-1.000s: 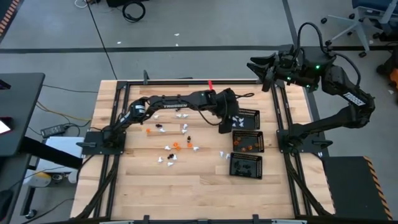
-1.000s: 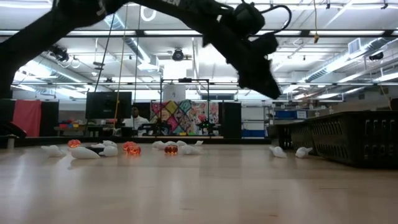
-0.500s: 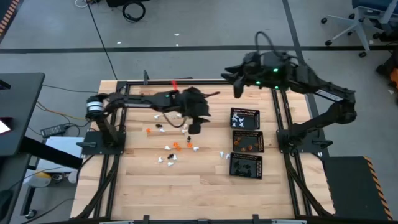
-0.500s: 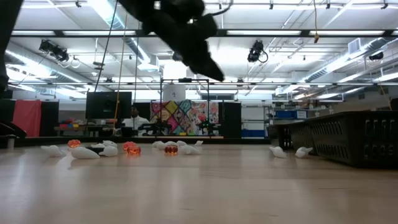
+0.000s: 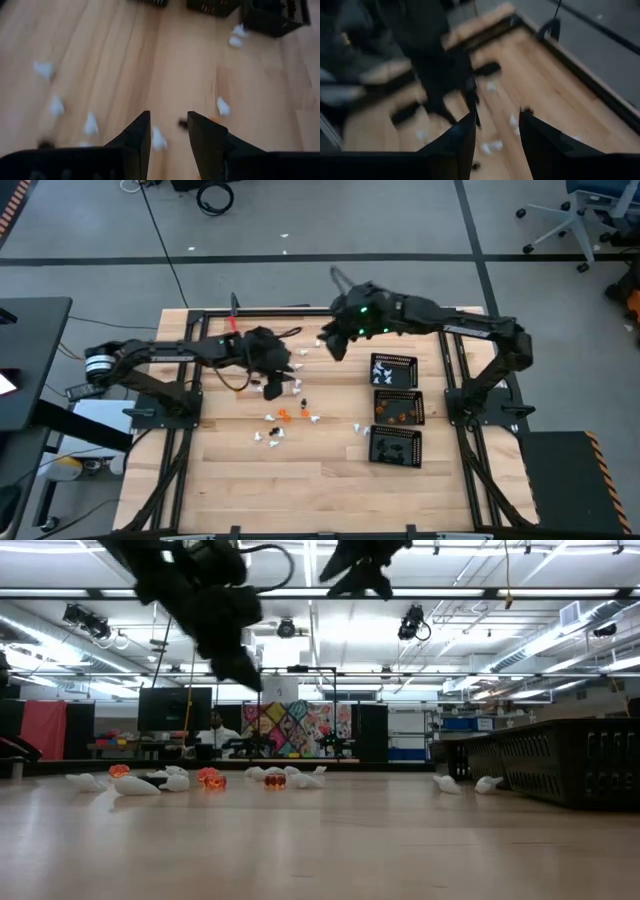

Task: Sort Halloween decoration
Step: Put the orange pumpkin toy into the center black bin

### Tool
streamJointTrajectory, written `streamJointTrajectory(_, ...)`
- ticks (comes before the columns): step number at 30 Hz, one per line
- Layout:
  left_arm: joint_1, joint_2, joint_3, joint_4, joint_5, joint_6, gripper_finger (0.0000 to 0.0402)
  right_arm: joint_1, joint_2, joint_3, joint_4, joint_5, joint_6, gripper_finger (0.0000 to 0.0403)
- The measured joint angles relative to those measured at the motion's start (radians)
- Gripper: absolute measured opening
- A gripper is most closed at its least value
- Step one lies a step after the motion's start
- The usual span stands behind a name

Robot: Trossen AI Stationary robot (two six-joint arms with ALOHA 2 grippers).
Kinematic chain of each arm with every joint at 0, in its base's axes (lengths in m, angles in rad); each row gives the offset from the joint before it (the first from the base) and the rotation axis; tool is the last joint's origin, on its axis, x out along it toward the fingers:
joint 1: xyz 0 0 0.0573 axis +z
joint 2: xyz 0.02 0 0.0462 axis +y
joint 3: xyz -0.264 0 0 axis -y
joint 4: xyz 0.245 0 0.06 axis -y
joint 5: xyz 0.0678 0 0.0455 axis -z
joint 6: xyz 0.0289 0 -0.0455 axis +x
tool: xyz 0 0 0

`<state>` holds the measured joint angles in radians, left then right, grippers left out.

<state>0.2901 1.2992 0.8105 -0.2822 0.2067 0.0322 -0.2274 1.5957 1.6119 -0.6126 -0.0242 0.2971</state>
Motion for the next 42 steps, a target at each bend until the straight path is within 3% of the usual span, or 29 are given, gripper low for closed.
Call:
streamJointTrajectory(9, -0.006, -0.229, -0.209, -0.041, -0.030, -0.141, 0.0116, 0.061, 0.210, 0.000, -0.071, -0.044, -0.133, 0.0154)
streamJointTrajectory(13, -0.008, -0.273, -0.237, -0.078, -0.029, -0.171, 0.0116, 0.094, 0.322, 0.002, -0.066, -0.143, -0.180, 0.0163)
streamJointTrajectory(18, -0.008, -0.281, -0.239, -0.097, -0.030, -0.177, 0.0116, 0.149, 0.421, 0.016, -0.077, -0.171, -0.286, 0.0194)
streamJointTrajectory(25, -0.008, -0.281, -0.239, -0.093, -0.030, -0.178, 0.0116, 0.209, 0.498, 0.038, -0.047, -0.114, -0.404, 0.0228)
streamJointTrajectory(42, -0.025, -0.279, -0.239, -0.096, -0.031, -0.201, 0.0116, 0.278, 0.620, 0.038, 0.103, -0.010, -0.605, 0.0217)
